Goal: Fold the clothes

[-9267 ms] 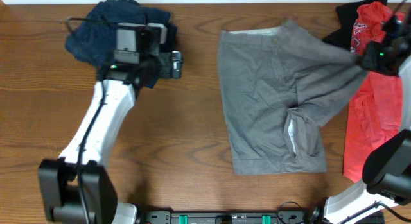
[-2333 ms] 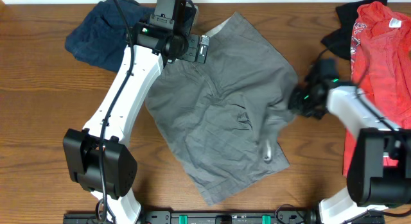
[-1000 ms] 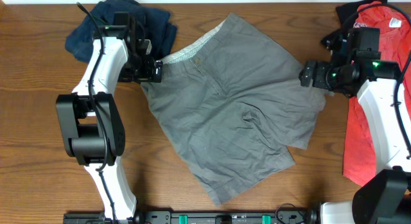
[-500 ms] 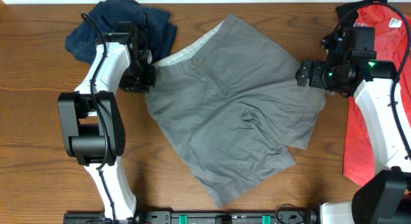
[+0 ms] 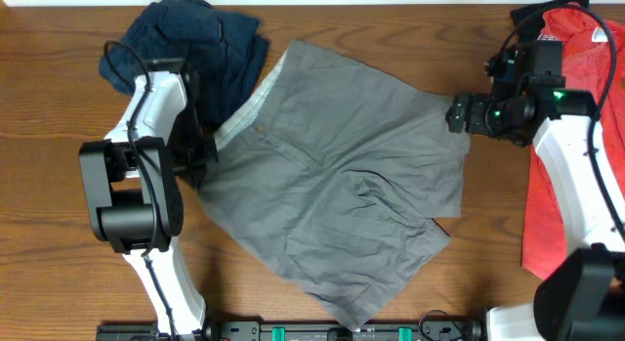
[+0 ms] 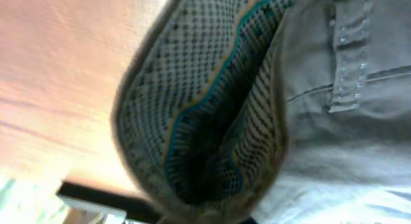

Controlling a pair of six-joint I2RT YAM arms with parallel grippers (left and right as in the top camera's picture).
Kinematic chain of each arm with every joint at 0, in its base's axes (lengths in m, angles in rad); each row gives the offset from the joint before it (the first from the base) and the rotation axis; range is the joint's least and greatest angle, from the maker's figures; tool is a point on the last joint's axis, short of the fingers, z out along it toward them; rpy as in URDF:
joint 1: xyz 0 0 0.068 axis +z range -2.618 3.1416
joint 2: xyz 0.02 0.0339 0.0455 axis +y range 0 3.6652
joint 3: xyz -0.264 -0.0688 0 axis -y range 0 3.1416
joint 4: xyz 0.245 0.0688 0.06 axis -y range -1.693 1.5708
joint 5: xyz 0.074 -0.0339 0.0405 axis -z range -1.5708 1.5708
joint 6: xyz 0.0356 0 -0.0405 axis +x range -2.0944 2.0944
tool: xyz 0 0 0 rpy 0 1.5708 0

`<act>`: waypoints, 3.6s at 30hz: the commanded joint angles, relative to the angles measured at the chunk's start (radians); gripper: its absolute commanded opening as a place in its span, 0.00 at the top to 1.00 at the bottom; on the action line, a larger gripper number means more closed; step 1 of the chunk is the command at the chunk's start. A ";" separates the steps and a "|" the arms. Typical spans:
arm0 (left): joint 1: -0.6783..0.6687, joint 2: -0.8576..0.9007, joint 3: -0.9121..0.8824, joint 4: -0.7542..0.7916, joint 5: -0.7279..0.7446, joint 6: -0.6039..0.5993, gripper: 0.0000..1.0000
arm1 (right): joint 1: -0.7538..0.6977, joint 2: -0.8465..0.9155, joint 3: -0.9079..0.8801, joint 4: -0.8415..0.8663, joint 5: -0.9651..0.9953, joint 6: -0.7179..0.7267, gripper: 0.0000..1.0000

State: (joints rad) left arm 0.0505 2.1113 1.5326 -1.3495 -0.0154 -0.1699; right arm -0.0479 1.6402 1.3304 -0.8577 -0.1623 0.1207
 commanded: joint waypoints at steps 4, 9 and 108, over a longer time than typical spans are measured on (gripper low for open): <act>-0.001 -0.008 -0.103 0.012 -0.031 -0.031 0.48 | 0.035 0.106 0.014 0.034 -0.121 -0.005 0.04; -0.001 -0.076 -0.095 0.023 -0.031 -0.030 0.32 | 0.099 0.177 0.014 0.049 -0.114 0.010 0.28; -0.402 -0.465 -0.744 0.859 0.172 0.275 0.27 | 0.286 -0.280 -0.364 -0.411 0.079 0.502 0.27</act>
State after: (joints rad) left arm -0.3500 1.6138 0.7933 -0.4885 0.1028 0.0517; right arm 0.2306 1.3613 0.9714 -1.2541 -0.0895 0.5816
